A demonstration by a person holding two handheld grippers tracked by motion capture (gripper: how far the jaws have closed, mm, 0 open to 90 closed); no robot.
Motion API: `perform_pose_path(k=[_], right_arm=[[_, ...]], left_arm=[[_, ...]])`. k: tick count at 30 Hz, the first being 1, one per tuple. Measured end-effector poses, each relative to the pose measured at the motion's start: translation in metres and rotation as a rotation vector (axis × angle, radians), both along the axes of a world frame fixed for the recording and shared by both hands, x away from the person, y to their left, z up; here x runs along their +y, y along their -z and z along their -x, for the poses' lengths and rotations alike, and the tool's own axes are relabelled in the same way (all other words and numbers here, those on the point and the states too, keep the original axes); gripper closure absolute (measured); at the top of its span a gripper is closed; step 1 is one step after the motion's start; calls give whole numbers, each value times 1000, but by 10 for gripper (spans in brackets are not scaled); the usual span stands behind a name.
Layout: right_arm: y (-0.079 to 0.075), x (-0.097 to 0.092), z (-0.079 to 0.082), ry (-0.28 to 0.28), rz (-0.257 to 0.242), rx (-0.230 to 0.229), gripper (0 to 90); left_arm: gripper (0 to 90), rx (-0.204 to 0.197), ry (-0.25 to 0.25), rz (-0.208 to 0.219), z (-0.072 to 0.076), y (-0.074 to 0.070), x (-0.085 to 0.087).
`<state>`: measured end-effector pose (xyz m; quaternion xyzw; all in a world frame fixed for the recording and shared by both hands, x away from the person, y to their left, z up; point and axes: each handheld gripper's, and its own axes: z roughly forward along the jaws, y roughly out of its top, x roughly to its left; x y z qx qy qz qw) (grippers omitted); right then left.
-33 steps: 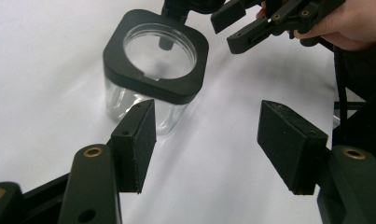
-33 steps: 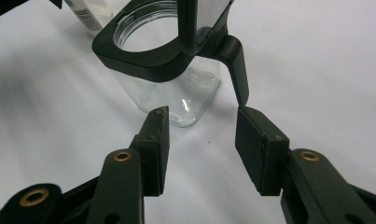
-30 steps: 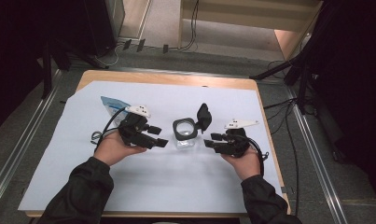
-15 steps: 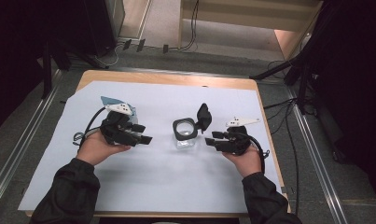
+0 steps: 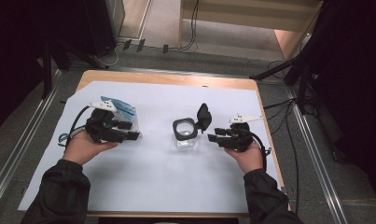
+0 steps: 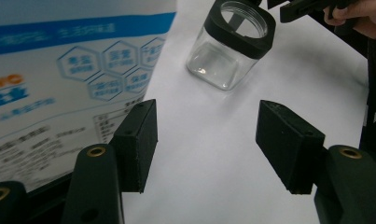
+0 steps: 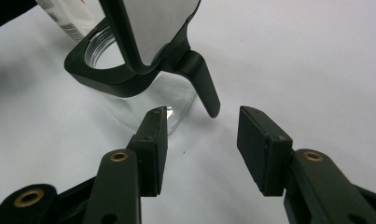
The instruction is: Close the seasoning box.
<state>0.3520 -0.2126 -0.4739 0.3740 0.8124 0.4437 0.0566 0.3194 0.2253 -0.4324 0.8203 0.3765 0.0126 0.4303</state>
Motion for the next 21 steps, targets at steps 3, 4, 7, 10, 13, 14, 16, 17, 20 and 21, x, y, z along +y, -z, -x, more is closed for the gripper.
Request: perform_pose_path(k=[3, 4, 7, 10, 13, 14, 16, 17, 20, 21], right_arm=[[1, 1, -2, -3, 1, 3, 543], [1, 3, -2, -6, 4, 4, 542], [1, 5, -3, -16, 6, 4, 543], [1, 6, -3, -18, 8, 4, 542], [2, 7, -4, -21, 4, 8, 542], [2, 7, -4, -22, 4, 7, 542], [2, 8, -4, -24, 8, 8, 542], [2, 8, -4, -25, 10, 7, 543], [3, 8, -4, -25, 12, 6, 543], [3, 9, -4, -25, 13, 8, 543]], left_arm=[[397, 1, -20, 6, 1, -1, 8], [396, -5, -32, 6, 1, -1, 12], [397, -7, -55, 3, 2, -2, 20], [395, -5, -72, 12, 4, -3, 27], [394, -14, -100, 10, 5, -6, 35], [394, -15, -104, 14, 5, -7, 38], [394, -19, -121, 19, 5, -9, 42], [394, -22, -124, 26, 4, -9, 45], [394, -23, -151, 29, 2, -10, 53], [394, -22, -156, 26, 1, -10, 55]])
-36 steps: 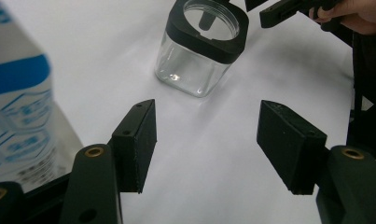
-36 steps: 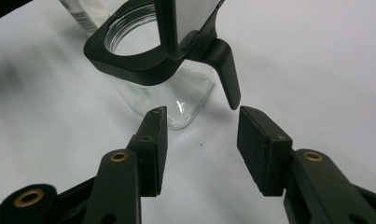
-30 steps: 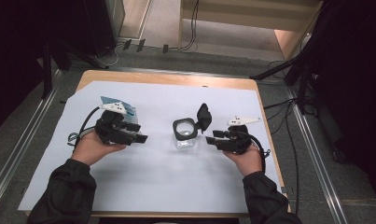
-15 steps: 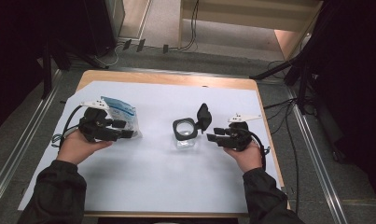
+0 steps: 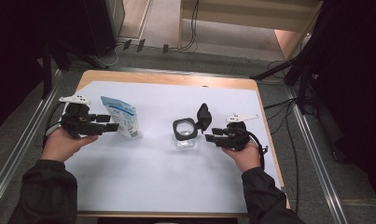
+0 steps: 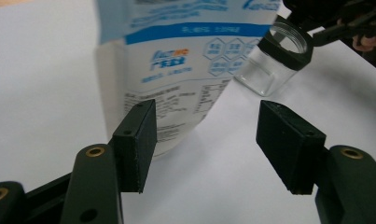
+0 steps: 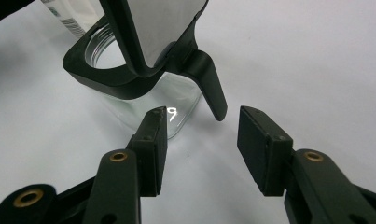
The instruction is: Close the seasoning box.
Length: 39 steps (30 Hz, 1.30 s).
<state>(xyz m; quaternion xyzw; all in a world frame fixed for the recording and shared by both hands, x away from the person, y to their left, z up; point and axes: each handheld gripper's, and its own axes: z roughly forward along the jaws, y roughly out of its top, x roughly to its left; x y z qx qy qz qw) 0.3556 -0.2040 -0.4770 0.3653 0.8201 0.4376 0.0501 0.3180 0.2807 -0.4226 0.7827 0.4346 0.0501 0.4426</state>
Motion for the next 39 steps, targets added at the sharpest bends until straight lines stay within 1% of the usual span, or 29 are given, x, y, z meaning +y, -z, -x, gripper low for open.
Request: perform_pose_path(k=[1, 2, 3, 6, 9, 10, 11, 13, 15, 17, 18, 20, 22, 23, 25, 30, 32, 33, 34, 35, 36, 37, 38, 39], right_arm=[[0, 1, 0, -1, 3, 2, 542], [0, 1, 0, -1, 3, 2, 542], [1, 1, 0, -2, 3, 2, 538], [1, 1, 2, -1, 1, 5, 535], [2, 1, 4, -6, 5, 3, 535], [2, 0, 4, -5, 7, 8, 535], [2, 0, 5, -4, 8, 8, 535], [3, -1, 6, -2, 15, 8, 535], [3, -2, 8, 12, 18, -1, 535], [2, -4, 9, 19, 13, -10, 535], [2, -5, 10, 26, 13, -9, 535], [3, -6, 11, 25, 14, -15, 535], [3, -7, 13, 29, 18, -13, 535], [4, -7, 15, 29, 20, -12, 535], [4, -7, 15, 29, 20, -13, 535], [5, -7, 18, 31, 20, -10, 535], [6, -7, 19, 29, 22, -9, 535], [6, -7, 19, 27, 23, -10, 535], [6, -7, 20, 27, 26, -11, 535], [6, -6, 20, 27, 25, -11, 535], [6, -6, 20, 26, 25, -9, 535], [6, -6, 21, 26, 26, -7, 535], [6, -6, 21, 26, 26, -7, 535], [6, -5, 21, 24, 29, -8, 535]], left_arm=[[395, 1, -12, -7, -3, 0, 5], [395, 1, -12, -7, -3, 0, 5], [395, 1, -25, -5, -5, 1, 7], [396, 8, -38, -14, -11, 2, 13], [398, 6, -42, -8, -16, 2, 18], [398, 3, -44, -13, -19, 1, 19], [399, 3, -39, -5, -21, 0, 20], [396, 3, -29, -11, -26, -1, 19], [395, -11, -21, -15, -29, -3, 16], [398, -12, -14, -16, -33, -4, 14], [403, -13, -6, -25, -34, -5, 13], [416, -21, 1, -24, -38, -5, 10], [427, -25, 12, -13, -42, -4, 9], [435, -21, 26, 3, -44, -3, 9], [444, -20, 32, 7, -45, -3, 9], [499, -35, 74, 16, -48, -5, 7], [513, -46, 101, 9, -48, -8, 3], [523, -51, 109, -3, -48, -9, 1], [530, -45, 108, -4, -48, -9, 0], [552, -43, 113, -10, -48, -9, -1], [610, -39, 117, -10, -48, -9, -2], [639, -44, 117, -20, -47, -9, -2], [639, -47, 124, -25, -47, -9, -2], [664, -46, 125, -25, -46, -9, -2]])
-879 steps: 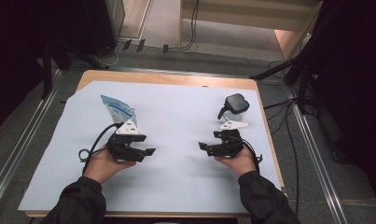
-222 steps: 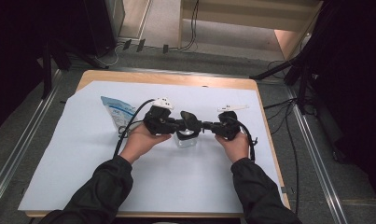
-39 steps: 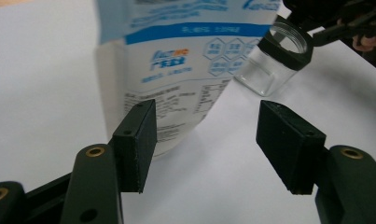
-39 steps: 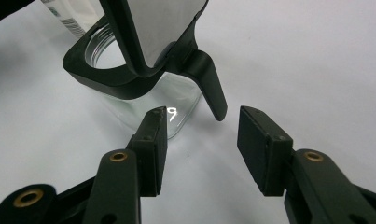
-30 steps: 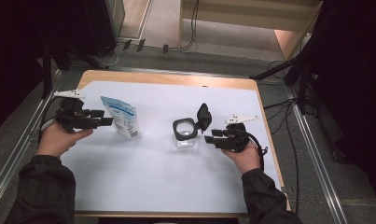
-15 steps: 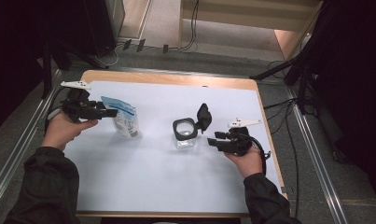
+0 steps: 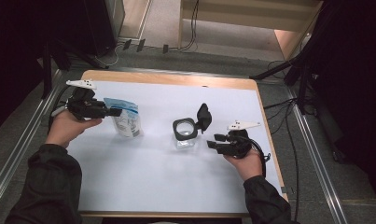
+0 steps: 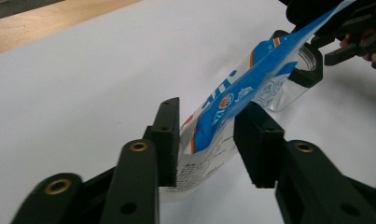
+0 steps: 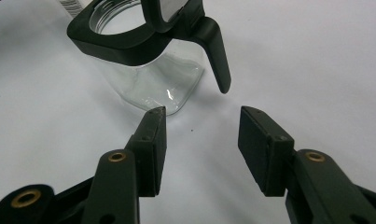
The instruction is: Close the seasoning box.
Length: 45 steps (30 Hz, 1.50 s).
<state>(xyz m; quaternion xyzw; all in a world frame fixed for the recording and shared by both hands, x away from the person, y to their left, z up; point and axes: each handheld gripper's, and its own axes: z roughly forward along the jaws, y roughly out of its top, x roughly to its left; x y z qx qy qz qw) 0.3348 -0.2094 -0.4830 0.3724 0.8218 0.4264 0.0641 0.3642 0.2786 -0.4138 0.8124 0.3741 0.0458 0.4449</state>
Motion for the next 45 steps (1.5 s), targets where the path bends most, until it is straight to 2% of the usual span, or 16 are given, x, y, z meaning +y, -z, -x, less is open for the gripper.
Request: perform_pose_path(k=[5, 9, 11, 14, 19, 22, 26, 32, 34, 38, 40, 43, 45], right_arm=[[1, 2, 0, -8, -2, -1, 535], [0, 4, 1, -13, -6, -2, 535], [0, 5, 1, -15, -8, -4, 536], [-2, 6, 3, -23, -15, -4, 541], [-5, 11, 8, -44, -29, -8, 547], [-7, 15, 12, -55, -38, -1, 555], [-13, 20, 19, -76, -55, 4, 566], [-21, 30, 29, -101, -86, 5, 597], [-23, 35, 32, -119, -86, -3, 602], [-28, 44, 41, -136, -78, -22, 621], [-30, 48, 44, -150, -89, -20, 621], [-30, 54, 46, -174, -86, -18, 621], [-30, 61, 48, -191, -84, -12, 621]], left_arm=[[827, -12, 14, -15, 3, 0, -3], [896, 32, 17, 18, 3, 1, -6], [900, 33, 12, 31, 3, 0, -9], [900, 15, -4, 41, 5, -4, -12], [900, 4, -22, 106, 11, -17, -11], [900, 3, -33, 125, 15, -24, -8], [900, -18, -15, 119, 21, -34, -12], [900, 13, -6, 110, 25, -42, -22], [900, 20, -4, 105, 27, -45, -25], [900, 6, 2, 95, 32, -52, -30], [900, 3, -14, 97, 34, -54, -32], [900, 10, -7, 109, 38, -56, -34], [900, 11, -5, 103, 41, -57, -36]])
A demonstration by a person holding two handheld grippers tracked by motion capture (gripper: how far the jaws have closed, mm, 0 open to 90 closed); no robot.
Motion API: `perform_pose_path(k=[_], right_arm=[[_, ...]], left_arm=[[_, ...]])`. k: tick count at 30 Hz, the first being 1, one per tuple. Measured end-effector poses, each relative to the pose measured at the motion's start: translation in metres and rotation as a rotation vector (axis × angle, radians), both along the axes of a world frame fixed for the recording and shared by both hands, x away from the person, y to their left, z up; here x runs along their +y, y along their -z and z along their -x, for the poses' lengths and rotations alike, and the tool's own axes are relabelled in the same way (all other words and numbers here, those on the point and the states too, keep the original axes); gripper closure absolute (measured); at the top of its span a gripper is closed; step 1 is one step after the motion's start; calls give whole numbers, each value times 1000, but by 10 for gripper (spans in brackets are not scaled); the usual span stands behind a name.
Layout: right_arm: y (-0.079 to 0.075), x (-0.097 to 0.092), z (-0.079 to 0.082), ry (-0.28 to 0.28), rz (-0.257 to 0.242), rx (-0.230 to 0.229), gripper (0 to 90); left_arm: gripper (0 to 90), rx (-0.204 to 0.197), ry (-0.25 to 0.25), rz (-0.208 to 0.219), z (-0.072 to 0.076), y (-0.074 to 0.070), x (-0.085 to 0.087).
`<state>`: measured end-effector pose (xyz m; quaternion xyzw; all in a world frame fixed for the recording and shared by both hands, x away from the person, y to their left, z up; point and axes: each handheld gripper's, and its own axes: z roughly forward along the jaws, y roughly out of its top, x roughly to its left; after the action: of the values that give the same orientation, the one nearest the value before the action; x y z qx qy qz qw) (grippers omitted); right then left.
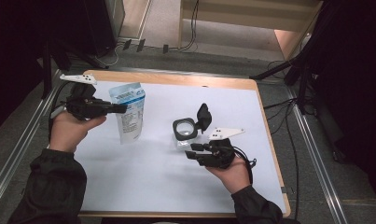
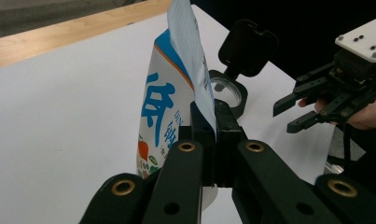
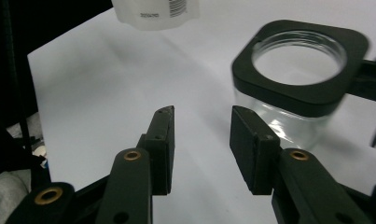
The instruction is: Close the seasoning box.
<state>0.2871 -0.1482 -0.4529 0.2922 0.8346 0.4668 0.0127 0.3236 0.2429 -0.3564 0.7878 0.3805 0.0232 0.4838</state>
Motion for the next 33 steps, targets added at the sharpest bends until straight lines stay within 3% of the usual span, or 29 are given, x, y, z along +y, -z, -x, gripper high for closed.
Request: perform_pose_path(k=[18, 23, 33], right_arm=[[23, 74, -8, -146, 33, 16, 614], [30, 85, -10, -156, 49, 2, 600], [40, 98, -22, -118, 41, -16, 590]], left_arm=[[900, -4, 56, -19, 27, -13, -20], [900, -7, 83, -15, 33, -17, -27], [900, -15, 147, -13, 41, -26, -45]])
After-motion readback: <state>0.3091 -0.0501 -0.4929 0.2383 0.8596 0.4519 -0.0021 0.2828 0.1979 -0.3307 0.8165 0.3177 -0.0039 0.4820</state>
